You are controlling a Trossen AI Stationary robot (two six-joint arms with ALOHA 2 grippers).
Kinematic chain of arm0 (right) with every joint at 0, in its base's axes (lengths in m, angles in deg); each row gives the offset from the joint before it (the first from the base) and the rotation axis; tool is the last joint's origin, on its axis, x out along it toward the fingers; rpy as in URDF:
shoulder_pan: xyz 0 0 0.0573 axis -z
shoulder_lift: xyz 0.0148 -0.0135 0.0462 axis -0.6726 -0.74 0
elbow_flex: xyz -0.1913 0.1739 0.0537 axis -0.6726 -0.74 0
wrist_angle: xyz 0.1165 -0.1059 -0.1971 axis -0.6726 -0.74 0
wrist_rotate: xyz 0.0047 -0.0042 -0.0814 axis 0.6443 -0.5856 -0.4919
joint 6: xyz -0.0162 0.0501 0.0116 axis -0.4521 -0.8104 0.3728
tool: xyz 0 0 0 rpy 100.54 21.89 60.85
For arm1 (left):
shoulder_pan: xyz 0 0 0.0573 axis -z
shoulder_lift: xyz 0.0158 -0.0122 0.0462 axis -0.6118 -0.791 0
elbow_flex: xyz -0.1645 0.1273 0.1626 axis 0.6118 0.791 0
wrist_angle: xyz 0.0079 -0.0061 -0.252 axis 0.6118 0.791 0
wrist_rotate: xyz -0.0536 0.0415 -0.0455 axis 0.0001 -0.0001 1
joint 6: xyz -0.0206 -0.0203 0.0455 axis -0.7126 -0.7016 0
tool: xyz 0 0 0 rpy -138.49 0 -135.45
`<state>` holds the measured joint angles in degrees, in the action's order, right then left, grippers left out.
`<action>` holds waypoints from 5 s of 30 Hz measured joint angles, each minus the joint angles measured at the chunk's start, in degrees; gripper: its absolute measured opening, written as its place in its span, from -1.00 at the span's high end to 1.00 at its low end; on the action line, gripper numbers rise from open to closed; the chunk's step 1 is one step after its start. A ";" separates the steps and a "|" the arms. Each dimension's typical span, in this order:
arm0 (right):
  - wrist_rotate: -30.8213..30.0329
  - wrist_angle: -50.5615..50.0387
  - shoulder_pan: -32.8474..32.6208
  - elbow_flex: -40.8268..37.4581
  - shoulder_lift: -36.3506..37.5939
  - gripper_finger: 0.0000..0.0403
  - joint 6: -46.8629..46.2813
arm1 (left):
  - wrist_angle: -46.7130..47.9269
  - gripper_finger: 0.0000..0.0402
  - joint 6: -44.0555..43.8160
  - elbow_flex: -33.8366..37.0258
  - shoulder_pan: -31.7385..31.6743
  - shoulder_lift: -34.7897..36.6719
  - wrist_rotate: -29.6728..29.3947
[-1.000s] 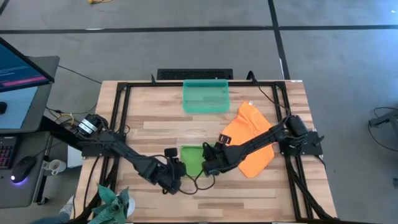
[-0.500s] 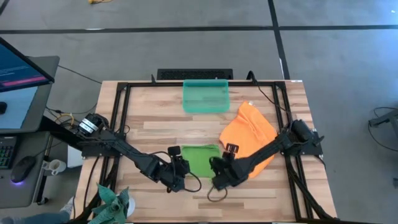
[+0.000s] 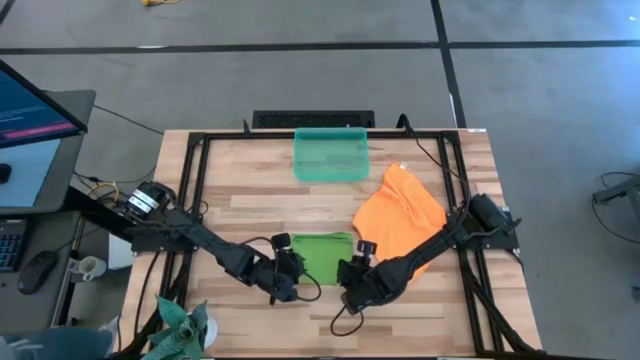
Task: Roll microfiber towels into tight, uniform cylinder then place into a basket
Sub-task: Fold the green microfiber towel, then roll the green microfiber towel
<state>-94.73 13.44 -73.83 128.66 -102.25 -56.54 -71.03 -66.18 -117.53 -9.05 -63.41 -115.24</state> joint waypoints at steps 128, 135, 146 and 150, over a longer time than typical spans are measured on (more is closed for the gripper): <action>-5.46 51.61 -7.17 -31.39 26.40 0.47 26.57 | 13.15 0.35 10.64 -1.08 13.46 5.42 -5.75; -5.95 57.83 -8.24 -30.78 19.68 0.46 27.38 | 11.72 0.35 14.41 -1.39 13.41 1.92 -8.33; -5.95 44.53 -6.06 -18.56 19.46 0.11 39.51 | 23.50 0.35 16.97 -12.30 13.07 2.05 -8.39; -4.30 38.81 -5.79 -17.77 19.02 -0.09 38.88 | 23.45 0.35 13.93 -11.44 13.05 1.57 -7.77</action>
<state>-99.03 52.25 -79.62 110.89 -83.22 -17.65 -47.58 -52.25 -128.97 4.00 -61.84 -123.01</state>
